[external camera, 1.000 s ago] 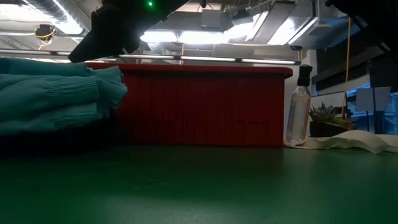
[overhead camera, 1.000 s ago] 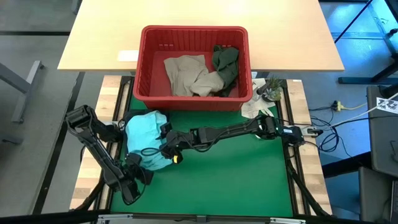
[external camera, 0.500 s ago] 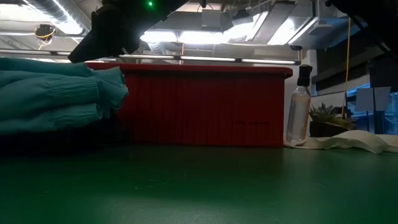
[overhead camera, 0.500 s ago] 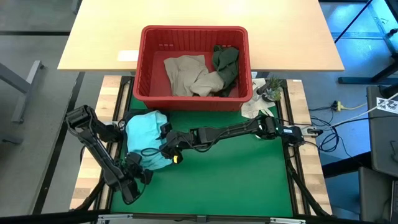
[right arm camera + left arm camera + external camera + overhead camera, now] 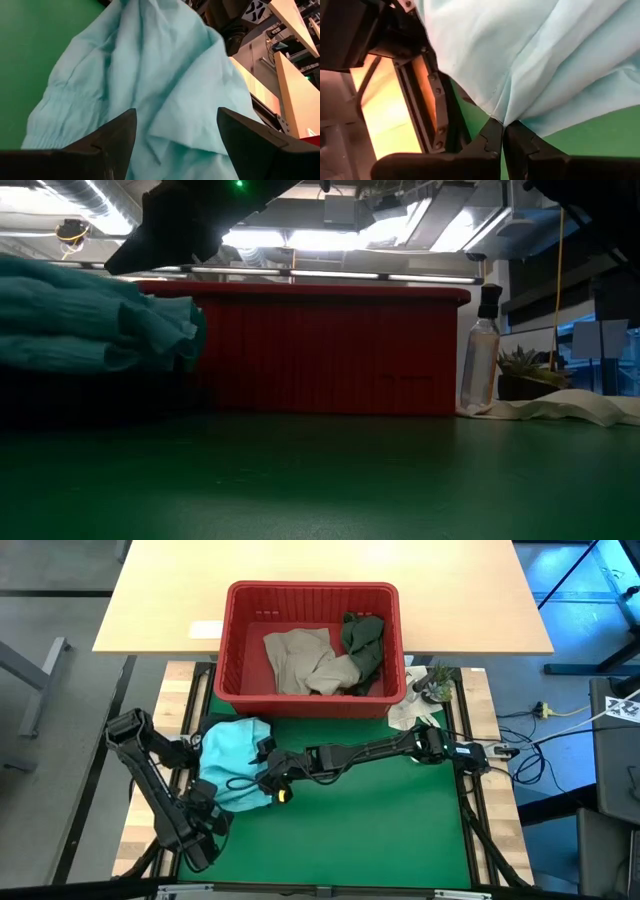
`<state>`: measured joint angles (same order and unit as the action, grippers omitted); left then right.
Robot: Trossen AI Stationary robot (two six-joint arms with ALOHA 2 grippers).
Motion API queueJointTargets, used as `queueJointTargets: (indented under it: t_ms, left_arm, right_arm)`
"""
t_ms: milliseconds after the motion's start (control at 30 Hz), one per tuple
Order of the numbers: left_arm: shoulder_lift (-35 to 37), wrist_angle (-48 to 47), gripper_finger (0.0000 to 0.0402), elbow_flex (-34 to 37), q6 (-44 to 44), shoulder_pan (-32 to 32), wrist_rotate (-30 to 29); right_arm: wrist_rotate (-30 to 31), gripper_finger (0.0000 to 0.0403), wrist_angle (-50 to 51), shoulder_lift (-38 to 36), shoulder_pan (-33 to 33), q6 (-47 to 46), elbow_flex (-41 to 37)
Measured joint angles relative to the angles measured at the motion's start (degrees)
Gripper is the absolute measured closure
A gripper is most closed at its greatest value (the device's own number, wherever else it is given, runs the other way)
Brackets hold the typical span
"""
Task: Fold Laundry from Bin
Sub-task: Stack the folded blue shorts on top of the folded black shorts
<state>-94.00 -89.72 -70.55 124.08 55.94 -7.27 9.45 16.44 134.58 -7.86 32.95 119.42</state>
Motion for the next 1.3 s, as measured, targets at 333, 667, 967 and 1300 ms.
queueJointTargets:
  t_ms: [333, 667, 967, 1300]
  left_arm:
    - [-0.3, 1.0, 0.0395, 3.0, -0.2, 0.0, 5.3]
    - [-0.3, 0.8, 0.0296, 3.4, -2.8, -0.1, 5.3]
    - [-0.2, -0.5, 0.0262, -1.4, -10.5, 0.0, 14.3]
    - [0.1, -0.1, 0.0277, -9.7, -10.7, 2.2, -7.8]
  right_arm:
    - [0.1, 0.0127, -4.5, 0.0, 0.0, -4.3, 0.0]
    - [-0.1, 0.0127, -7.3, 0.0, 0.0, -5.5, 0.0]
    - [-4.5, 0.0127, -3.1, 0.0, 0.0, -4.1, 0.0]
    - [-5.1, 0.0127, -5.4, 2.9, -0.2, -4.0, 0.0]
